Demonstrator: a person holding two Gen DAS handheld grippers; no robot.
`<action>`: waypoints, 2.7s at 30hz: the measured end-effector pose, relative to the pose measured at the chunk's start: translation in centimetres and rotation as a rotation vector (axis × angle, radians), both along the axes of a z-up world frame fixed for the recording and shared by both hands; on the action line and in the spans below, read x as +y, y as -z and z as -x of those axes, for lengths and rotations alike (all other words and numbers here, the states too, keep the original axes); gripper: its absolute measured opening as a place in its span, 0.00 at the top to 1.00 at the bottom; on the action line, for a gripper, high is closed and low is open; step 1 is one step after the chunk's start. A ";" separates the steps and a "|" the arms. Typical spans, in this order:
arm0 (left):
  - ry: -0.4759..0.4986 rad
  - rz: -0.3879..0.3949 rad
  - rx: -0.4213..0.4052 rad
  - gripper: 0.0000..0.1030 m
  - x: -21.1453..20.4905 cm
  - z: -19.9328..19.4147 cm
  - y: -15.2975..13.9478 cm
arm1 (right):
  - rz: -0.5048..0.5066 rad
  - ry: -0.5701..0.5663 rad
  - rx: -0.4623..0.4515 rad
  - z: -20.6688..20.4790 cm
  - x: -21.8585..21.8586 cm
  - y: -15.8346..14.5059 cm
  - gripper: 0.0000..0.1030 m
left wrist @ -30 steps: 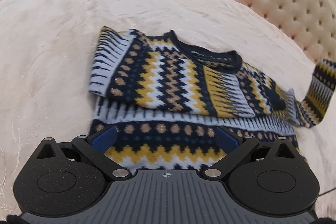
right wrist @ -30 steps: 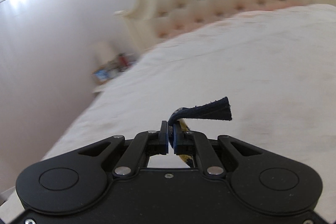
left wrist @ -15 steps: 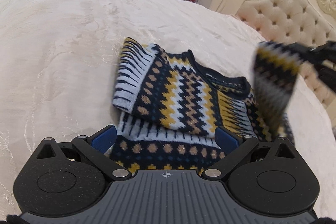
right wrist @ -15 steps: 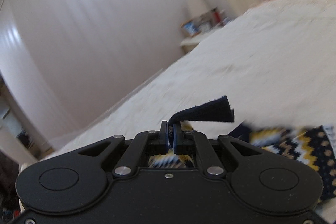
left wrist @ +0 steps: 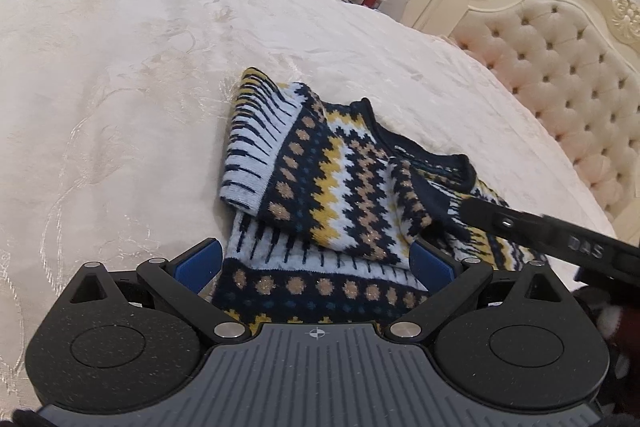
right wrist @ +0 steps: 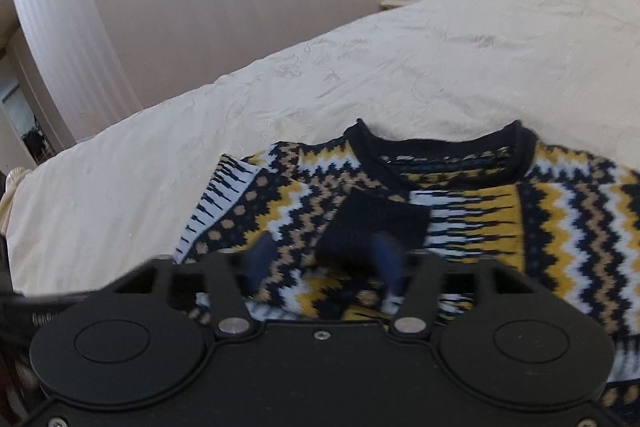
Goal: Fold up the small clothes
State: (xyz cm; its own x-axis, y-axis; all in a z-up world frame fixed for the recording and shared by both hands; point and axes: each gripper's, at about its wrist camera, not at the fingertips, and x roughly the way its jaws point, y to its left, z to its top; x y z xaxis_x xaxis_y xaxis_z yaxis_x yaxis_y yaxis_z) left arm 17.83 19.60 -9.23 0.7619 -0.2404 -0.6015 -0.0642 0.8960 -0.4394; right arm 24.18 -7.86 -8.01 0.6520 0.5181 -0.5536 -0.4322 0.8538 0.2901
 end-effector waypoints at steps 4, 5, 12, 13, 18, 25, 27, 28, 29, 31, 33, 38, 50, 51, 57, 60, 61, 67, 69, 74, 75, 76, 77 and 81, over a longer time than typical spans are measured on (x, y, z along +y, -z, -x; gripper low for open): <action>0.004 -0.007 -0.006 0.02 -0.2 0.1 0.0 | 0.042 0.055 0.004 0.3 -2.5 -1.0 0.36; 0.006 -0.010 -0.007 0.02 -0.3 0.1 0.0 | 0.056 0.075 0.016 0.3 -3.2 -1.2 0.36; 0.038 -0.104 -0.046 0.02 -1.8 0.6 -1.0 | 0.050 0.195 0.135 0.8 -7.6 -1.9 0.26; 0.045 -0.122 -0.055 0.02 -2.2 0.7 -1.2 | 0.048 0.210 0.136 1.0 -8.2 -1.7 0.25; 0.086 -0.229 -0.099 0.02 -4.1 1.2 -2.3 | -0.071 0.324 0.243 0.4 -11.5 -0.5 0.24; 0.152 -0.336 -0.121 0.06 -7.8 0.7 -2.8 | -0.175 0.457 0.235 -0.9 -16.0 -1.0 0.20; 0.177 -0.368 -0.116 0.13 -9.0 0.0 -2.8 | -0.179 0.494 0.231 -1.1 -17.2 -1.0 0.20; 0.182 -0.380 -0.113 0.13 -9.4 -0.4 -2.7 | -0.184 0.512 0.231 -1.1 -17.7 -1.0 0.20; 0.184 -0.390 -0.110 0.14 -9.8 -0.8 -2.6 | -0.193 0.524 0.233 -1.1 -18.3 -0.9 0.20; 0.184 -0.398 -0.097 0.16 -10.4 -1.9 -2.4 | -0.219 0.532 0.241 -1.2 -19.2 -0.9 0.20; 0.187 -0.391 -0.073 0.20 -10.8 -3.2 -2.2 | -0.249 0.534 0.247 -1.2 -19.9 -0.8 0.20; 0.190 -0.417 0.009 0.20 -11.8 -6.0 -0.8 | -0.306 0.572 0.252 -1.2 -21.9 -0.7 0.20; 0.206 -0.307 0.024 0.46 -11.9 -8.8 0.4 | -0.380 0.606 0.272 -1.4 -23.4 -0.3 0.20; 0.200 -0.281 0.016 0.50 -11.7 -9.0 0.2 | -0.380 0.602 0.273 -1.4 -23.4 -0.3 0.20; 0.148 -0.247 -0.069 0.84 -11.2 -8.8 -2.1 | -0.382 0.608 0.274 -1.3 -23.5 -0.2 0.20; 0.156 -0.245 -0.134 0.88 -11.1 -8.4 -4.1 | -0.382 0.612 0.272 -1.3 -23.5 -0.2 0.20; 0.158 -0.245 -0.152 0.91 -11.1 -8.2 -4.8 | -0.381 0.610 0.272 -1.3 -23.4 -0.3 0.20; 0.124 -0.197 -0.229 0.91 -9.4 -6.9 -7.5 | -0.391 0.597 0.279 -1.3 -23.3 -0.2 0.20; 0.098 -0.188 -0.231 0.91 -8.5 -6.4 -7.4 | -0.393 0.599 0.279 -1.3 -23.4 -0.2 0.20; 0.018 -0.186 -0.168 0.91 -5.7 -5.6 -5.0 | -0.387 0.599 0.281 -1.3 -23.3 -0.1 0.20; 0.021 -0.170 -0.126 0.91 -5.2 -5.9 -4.2 | -0.384 0.598 0.281 -1.4 -23.1 -0.2 0.20; 0.025 -0.153 -0.088 0.91 -4.8 -6.1 -3.3 | -0.382 0.597 0.281 -1.4 -23.1 -0.2 0.20; 0.030 -0.136 -0.059 0.91 -4.6 -6.3 -2.6 | -0.380 0.595 0.282 -1.4 -23.0 -0.2 0.20; 0.049 -0.057 -0.026 0.62 -4.1 -6.8 -1.4 | -0.369 0.586 0.281 -1.5 -22.6 -0.2 0.20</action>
State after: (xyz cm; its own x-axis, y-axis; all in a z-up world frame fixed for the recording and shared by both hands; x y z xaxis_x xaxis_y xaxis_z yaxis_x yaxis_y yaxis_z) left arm 24.61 15.51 -7.84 0.7653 -0.2438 -0.5956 -0.0090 0.9213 -0.3887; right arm 25.63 -30.48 -7.83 0.7379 0.3136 -0.5976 0.1967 0.7471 0.6350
